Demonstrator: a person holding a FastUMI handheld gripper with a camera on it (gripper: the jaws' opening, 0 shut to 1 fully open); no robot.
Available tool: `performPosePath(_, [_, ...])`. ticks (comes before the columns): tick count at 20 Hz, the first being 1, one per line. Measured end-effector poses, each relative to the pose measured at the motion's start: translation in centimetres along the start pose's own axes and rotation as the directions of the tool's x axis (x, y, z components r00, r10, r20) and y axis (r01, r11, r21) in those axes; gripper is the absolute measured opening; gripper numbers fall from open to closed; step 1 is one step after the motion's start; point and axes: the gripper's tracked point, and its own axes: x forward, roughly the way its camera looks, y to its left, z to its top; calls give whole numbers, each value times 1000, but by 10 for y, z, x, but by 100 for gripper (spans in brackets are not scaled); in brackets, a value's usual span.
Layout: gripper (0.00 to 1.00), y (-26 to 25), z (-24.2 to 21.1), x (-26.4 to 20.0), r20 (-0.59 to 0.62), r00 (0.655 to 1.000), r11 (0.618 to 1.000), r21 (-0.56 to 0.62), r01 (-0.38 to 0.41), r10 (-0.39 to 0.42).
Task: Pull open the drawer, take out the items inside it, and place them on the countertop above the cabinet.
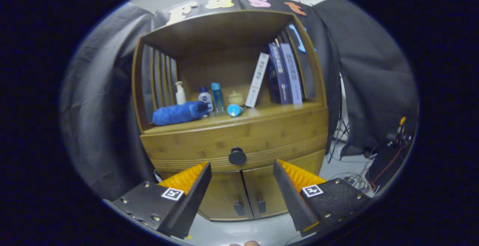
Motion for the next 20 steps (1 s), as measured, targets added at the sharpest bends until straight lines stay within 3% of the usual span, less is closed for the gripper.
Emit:
performPosePath(6, [99, 42, 88, -53, 104, 991, 989, -136, -65, 80])
performPosePath(12, [99, 56, 161, -97, 147, 986, 988, -140, -60, 81])
performPosePath(20, [99, 42, 188, -133, 109, 992, 993, -108, -57, 69])
